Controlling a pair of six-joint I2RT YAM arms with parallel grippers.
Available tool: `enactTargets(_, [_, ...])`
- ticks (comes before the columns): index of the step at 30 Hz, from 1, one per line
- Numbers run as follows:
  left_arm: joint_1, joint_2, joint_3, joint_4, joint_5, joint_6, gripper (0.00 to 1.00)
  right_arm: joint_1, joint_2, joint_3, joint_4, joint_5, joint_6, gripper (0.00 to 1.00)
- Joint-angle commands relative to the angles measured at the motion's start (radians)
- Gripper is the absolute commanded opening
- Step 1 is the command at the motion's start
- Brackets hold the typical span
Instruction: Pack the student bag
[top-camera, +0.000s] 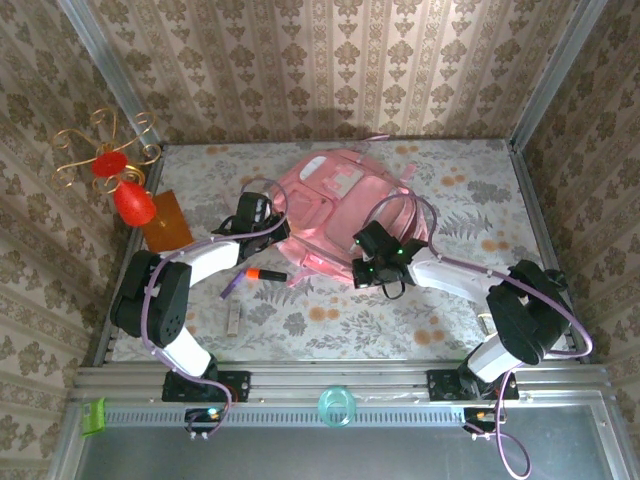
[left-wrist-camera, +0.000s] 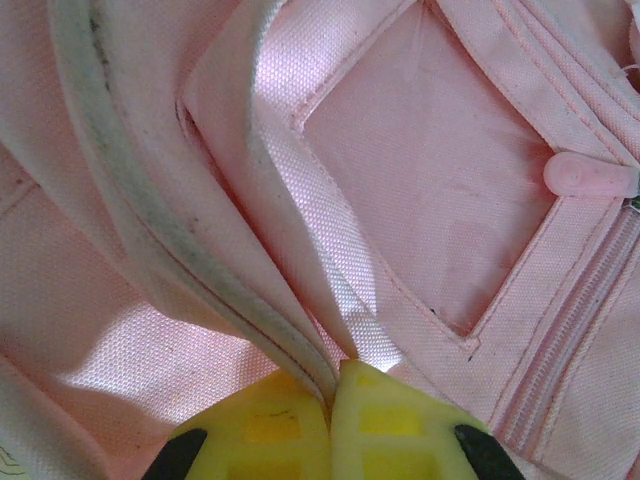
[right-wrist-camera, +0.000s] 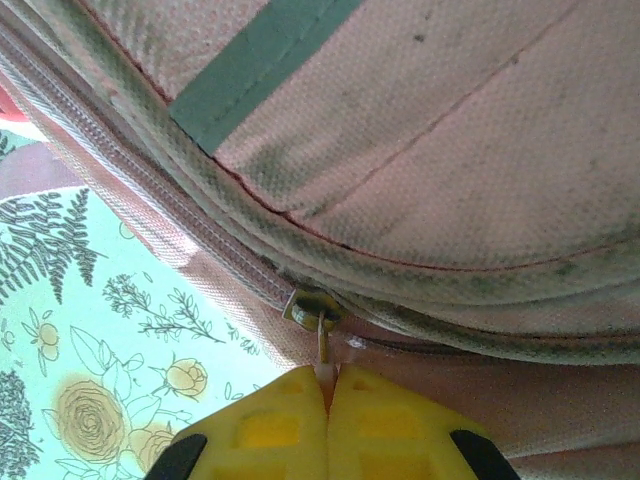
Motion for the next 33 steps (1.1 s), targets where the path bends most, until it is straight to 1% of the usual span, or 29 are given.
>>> enactTargets(1, [0.026, -0.031, -0.009, -0.008, -0.055, 0.051, 0.00, -0.011, 0.014, -0.032, 0.008, 0.032, -0.023, 0.00])
enactTargets(2, [0.025, -0.031, -0.011, -0.007, -0.053, 0.049, 0.00, -0.009, 0.024, -0.031, 0.017, 0.038, -0.023, 0.00])
enactTargets(4, [0.023, -0.030, -0.016, -0.003, -0.051, 0.047, 0.00, 0.000, 0.051, -0.027, 0.031, 0.061, -0.027, 0.06])
enactTargets(6, [0.018, -0.029, -0.016, -0.002, -0.051, 0.045, 0.00, 0.008, 0.073, -0.023, 0.034, 0.076, -0.030, 0.08])
enactTargets(11, [0.017, -0.031, -0.017, 0.000, -0.049, 0.044, 0.00, 0.019, 0.110, -0.029, 0.050, 0.096, -0.028, 0.11])
enactTargets(15, [0.016, -0.033, -0.015, -0.001, -0.048, 0.044, 0.00, 0.026, 0.119, -0.027, 0.047, 0.125, -0.035, 0.16])
enactTargets(18, [0.014, -0.034, -0.017, 0.000, -0.048, 0.042, 0.00, 0.032, 0.129, -0.028, 0.042, 0.149, -0.044, 0.17])
enactTargets(20, [0.014, -0.033, -0.019, 0.002, -0.048, 0.042, 0.00, 0.034, 0.142, -0.028, 0.043, 0.159, -0.048, 0.17])
enactTargets(23, [0.014, -0.035, -0.020, 0.001, -0.049, 0.042, 0.00, 0.035, 0.146, -0.031, 0.043, 0.166, -0.047, 0.12])
enactTargets(27, [0.014, -0.037, -0.019, 0.000, -0.058, 0.049, 0.00, 0.036, 0.099, -0.051, 0.062, 0.173, -0.046, 0.00])
enactTargets(30, [0.017, -0.037, -0.018, -0.008, -0.081, 0.067, 0.00, 0.034, 0.023, -0.065, 0.045, 0.182, -0.041, 0.00])
enactTargets(33, [0.020, -0.036, -0.011, -0.024, -0.123, 0.100, 0.00, 0.032, -0.044, -0.055, -0.051, 0.223, -0.009, 0.00])
